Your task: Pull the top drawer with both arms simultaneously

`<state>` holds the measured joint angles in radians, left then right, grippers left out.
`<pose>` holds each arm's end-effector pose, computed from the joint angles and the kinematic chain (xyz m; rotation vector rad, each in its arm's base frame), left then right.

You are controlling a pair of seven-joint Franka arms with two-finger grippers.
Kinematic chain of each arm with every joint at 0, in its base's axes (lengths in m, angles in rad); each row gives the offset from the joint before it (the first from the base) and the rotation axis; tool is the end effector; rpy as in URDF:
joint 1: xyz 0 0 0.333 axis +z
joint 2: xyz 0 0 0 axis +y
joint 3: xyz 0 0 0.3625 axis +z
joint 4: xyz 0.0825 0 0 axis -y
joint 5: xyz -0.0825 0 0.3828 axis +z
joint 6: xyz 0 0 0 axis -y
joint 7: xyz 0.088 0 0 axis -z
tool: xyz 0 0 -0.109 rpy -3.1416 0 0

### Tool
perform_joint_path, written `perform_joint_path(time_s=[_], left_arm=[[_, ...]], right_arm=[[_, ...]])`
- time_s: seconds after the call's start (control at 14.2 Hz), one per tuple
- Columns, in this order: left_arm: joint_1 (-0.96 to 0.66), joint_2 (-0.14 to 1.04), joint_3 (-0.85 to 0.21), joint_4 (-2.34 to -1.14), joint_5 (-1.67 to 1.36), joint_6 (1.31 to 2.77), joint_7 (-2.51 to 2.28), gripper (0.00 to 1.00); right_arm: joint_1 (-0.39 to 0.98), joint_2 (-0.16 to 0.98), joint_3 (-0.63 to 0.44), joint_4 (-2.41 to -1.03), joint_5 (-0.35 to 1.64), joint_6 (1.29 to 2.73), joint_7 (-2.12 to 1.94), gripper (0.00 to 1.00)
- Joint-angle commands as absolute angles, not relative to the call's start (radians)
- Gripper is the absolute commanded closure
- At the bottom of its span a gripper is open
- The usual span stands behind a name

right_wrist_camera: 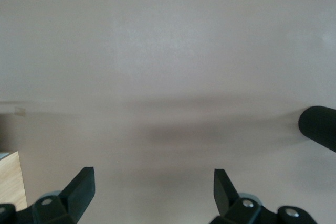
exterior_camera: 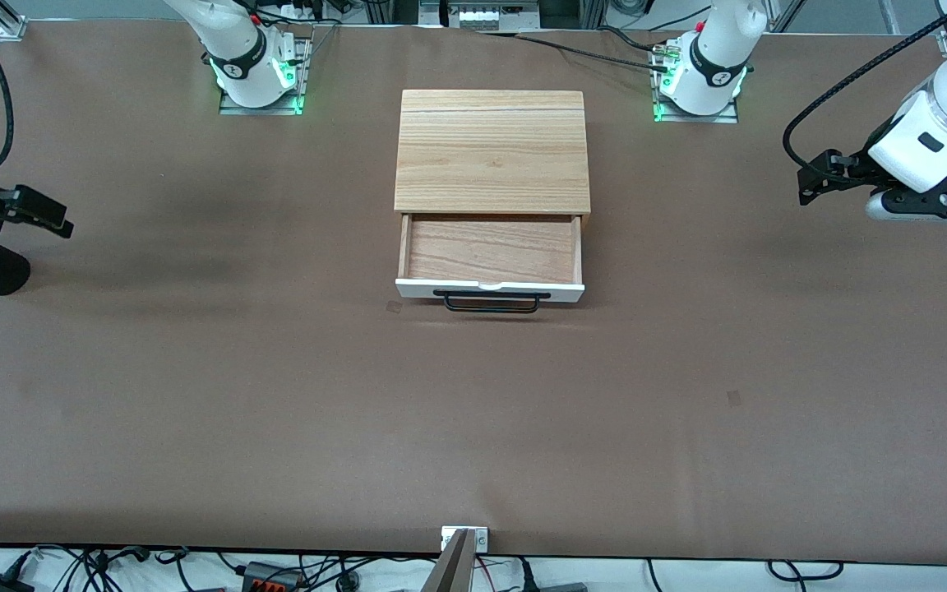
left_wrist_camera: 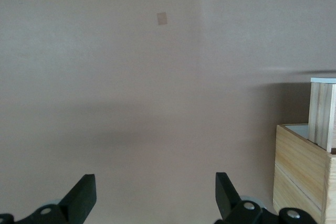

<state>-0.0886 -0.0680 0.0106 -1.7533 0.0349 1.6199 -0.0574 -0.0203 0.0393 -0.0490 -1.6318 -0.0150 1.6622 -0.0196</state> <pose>0.5268 -0.0373 0.6240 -3.1014 0.0364 0.0977 0.5714 -0.0406 0.6260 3.1242 -0.0754 -0.0150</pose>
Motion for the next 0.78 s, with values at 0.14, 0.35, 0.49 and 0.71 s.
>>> perform_joint_path(time_s=[0.14, 0.35, 0.49, 0.71], left_arm=[[-0.092, -0.046, 0.015, -1.715, 0.021, 1.597, -0.058, 0.00], [-0.094, -0.029, 0.015, -1.691, 0.020, 1.595, -0.058, 0.00], [-0.094, -0.011, 0.015, -1.667, 0.021, 1.589, -0.058, 0.00], [-0.092, -0.011, 0.015, -1.667, 0.020, 1.588, -0.058, 0.00]], right_arm=[[-0.018, -0.011, -0.041, -1.669, -0.023, 1.681, -0.009, 0.00], [-0.018, -0.014, -0.040, -1.660, -0.026, 1.643, -0.021, 0.00], [-0.017, -0.011, -0.038, -1.660, -0.029, 1.654, -0.021, 0.00], [-0.017, -0.011, -0.038, -1.660, -0.026, 1.661, -0.021, 0.00]])
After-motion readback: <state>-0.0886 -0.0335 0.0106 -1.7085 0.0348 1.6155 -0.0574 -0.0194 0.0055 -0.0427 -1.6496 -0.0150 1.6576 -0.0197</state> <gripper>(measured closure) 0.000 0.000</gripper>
